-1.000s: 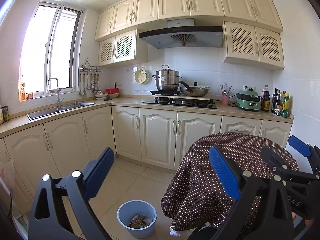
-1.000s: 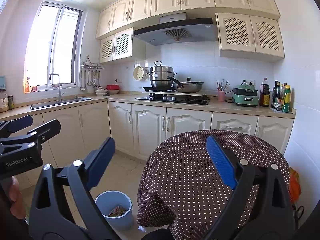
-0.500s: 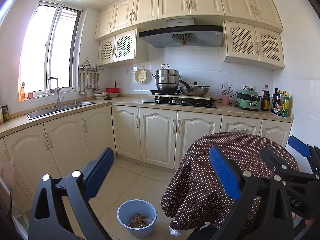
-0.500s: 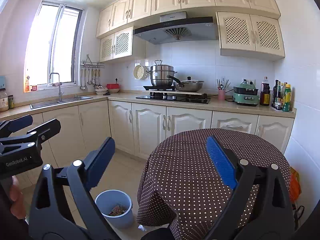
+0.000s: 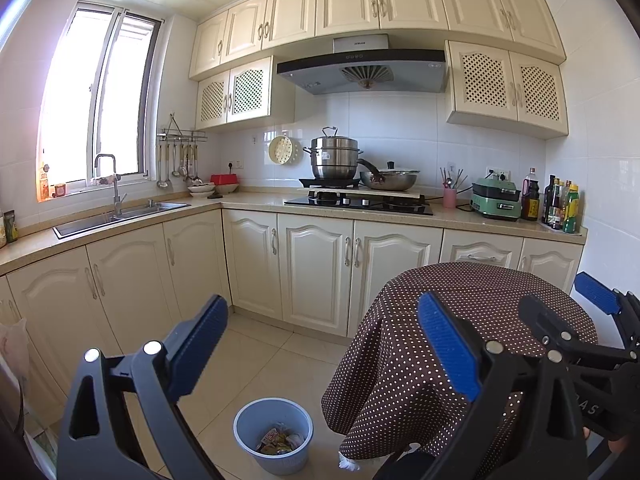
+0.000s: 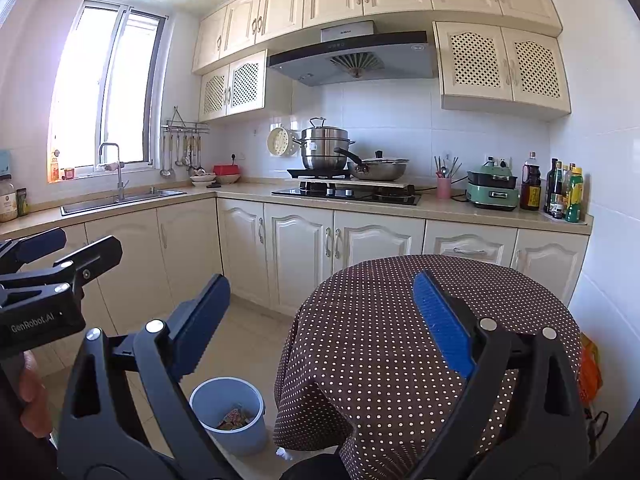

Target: Collect trash

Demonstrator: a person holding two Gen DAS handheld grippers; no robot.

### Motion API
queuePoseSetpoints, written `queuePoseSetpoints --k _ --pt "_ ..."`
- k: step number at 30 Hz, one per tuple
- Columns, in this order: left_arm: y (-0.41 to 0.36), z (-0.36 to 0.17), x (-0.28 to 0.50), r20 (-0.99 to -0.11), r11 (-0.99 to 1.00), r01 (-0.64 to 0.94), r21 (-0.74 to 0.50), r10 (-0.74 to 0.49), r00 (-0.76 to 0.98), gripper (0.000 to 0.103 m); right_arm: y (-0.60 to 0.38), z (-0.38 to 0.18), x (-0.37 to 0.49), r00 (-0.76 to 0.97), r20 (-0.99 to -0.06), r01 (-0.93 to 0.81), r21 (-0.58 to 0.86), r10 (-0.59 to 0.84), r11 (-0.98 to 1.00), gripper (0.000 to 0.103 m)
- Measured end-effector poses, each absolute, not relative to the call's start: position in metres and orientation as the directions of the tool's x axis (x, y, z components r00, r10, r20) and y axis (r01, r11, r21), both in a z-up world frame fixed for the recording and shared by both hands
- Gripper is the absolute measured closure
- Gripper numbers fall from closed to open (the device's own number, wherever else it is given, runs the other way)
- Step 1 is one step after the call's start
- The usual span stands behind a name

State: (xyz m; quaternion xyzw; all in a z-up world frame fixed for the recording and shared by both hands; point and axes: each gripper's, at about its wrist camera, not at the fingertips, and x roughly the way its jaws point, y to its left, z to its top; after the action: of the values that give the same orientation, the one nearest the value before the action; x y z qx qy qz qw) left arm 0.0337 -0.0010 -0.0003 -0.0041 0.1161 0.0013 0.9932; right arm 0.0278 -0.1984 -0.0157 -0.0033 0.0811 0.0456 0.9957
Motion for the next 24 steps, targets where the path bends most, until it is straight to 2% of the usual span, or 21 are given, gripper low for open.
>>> queuePoseSetpoints --k 24 --pt "-0.0016 -0.0019 0.0346 -0.234 1.0 -0.002 -0.008 0.0 0.972 0.009 -0.1927 -0.0137 0.0312 0.981 -0.171 -0.098 -0.002 0.096 0.995 0.012"
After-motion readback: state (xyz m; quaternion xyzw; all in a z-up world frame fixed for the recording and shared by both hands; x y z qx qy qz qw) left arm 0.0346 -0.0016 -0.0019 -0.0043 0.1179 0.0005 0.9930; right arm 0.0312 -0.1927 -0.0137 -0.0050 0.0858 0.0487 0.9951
